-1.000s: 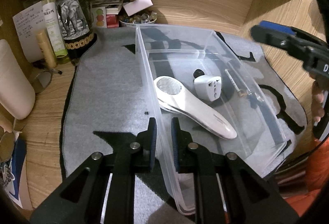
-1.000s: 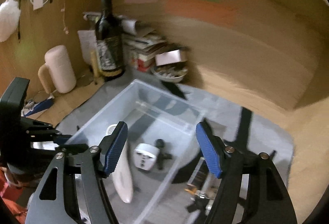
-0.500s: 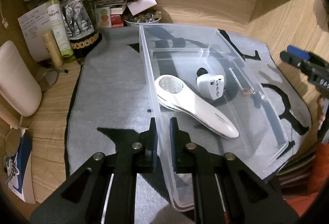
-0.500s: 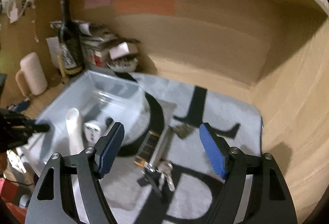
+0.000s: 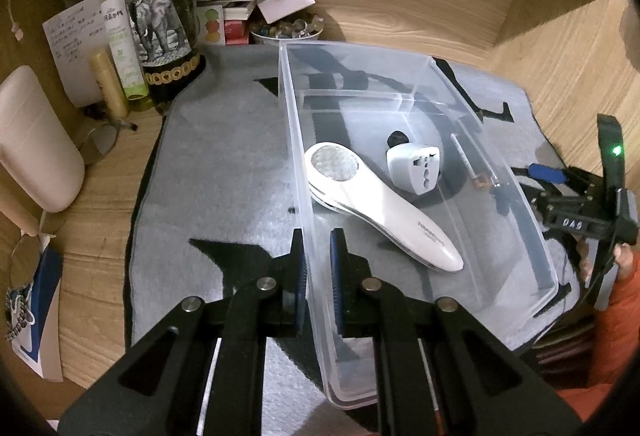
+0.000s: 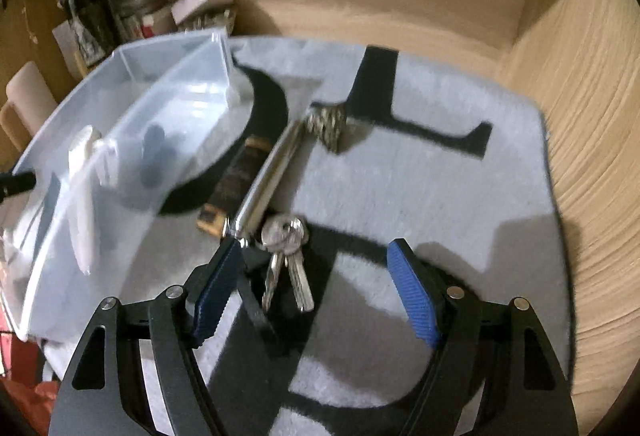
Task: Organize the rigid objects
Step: 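Move the right gripper back toward the keys and flashlight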
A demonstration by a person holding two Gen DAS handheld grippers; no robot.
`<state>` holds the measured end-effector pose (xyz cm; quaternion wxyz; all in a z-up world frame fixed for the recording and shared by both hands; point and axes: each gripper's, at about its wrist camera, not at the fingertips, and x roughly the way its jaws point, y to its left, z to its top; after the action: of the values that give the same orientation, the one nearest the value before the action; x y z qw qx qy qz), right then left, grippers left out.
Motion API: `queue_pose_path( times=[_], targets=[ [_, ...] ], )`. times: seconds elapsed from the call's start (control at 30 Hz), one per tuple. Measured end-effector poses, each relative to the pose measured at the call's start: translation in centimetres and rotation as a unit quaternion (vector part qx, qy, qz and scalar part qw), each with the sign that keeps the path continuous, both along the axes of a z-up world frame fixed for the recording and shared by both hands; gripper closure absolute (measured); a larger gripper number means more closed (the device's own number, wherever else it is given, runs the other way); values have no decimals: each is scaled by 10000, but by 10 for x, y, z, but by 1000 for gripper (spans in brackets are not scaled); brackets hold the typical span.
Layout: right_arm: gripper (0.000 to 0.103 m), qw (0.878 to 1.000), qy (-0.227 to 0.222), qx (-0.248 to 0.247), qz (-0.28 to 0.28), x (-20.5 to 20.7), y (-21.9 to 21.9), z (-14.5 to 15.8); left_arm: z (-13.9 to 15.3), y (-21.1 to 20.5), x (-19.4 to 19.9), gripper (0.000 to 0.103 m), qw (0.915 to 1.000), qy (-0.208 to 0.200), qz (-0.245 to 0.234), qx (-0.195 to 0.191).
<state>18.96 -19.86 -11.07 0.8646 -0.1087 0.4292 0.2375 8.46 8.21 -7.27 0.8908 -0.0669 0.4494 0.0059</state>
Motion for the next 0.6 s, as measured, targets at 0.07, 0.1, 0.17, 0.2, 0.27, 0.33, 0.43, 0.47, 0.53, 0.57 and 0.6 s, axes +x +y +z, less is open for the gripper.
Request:
queue_pose_path(
  times=[0.07,0.1,0.17,0.2,0.27,0.33,0.43,0.47,0.53,0.57,0.6],
  targets=[
    [37,9999,68,-8,79,-1,2,-6,0,0,0,93,10000,-12,-15,29],
    [38,9999,69,61,85,-1,1,-6,0,0,0,93,10000,-18,-21,58],
    [49,9997,128,184,95,2,0,-6,-1,-1,0,93,9999,-27,-30,113],
    [50,9997,147,192,89,5,0,-6,-1,-2,0,93,9999,-32,-33,134],
    [53,9995,169,256,30,9,0,-6,-1,-2,0,93,9999,-34,-30,131],
    [54,9996,157,250,26,12,2,-6,-1,-2,0,93,9999,-32,-32,129],
    [55,9998,97,185,-27,17,4,-7,-1,-2,0,93,9999,-35,-34,143],
    [57,9998,68,148,-77,18,5,-7,-1,-2,0,93,9999,-34,-35,143],
    [58,9999,46,98,-105,21,6,-7,0,-2,0,93,9999,-35,-35,142],
    [58,9999,31,83,-136,22,6,-7,0,-2,0,93,9999,-35,-35,143],
    [58,9998,16,72,-162,22,5,-7,0,-2,0,93,9999,-35,-34,140]
  ],
)
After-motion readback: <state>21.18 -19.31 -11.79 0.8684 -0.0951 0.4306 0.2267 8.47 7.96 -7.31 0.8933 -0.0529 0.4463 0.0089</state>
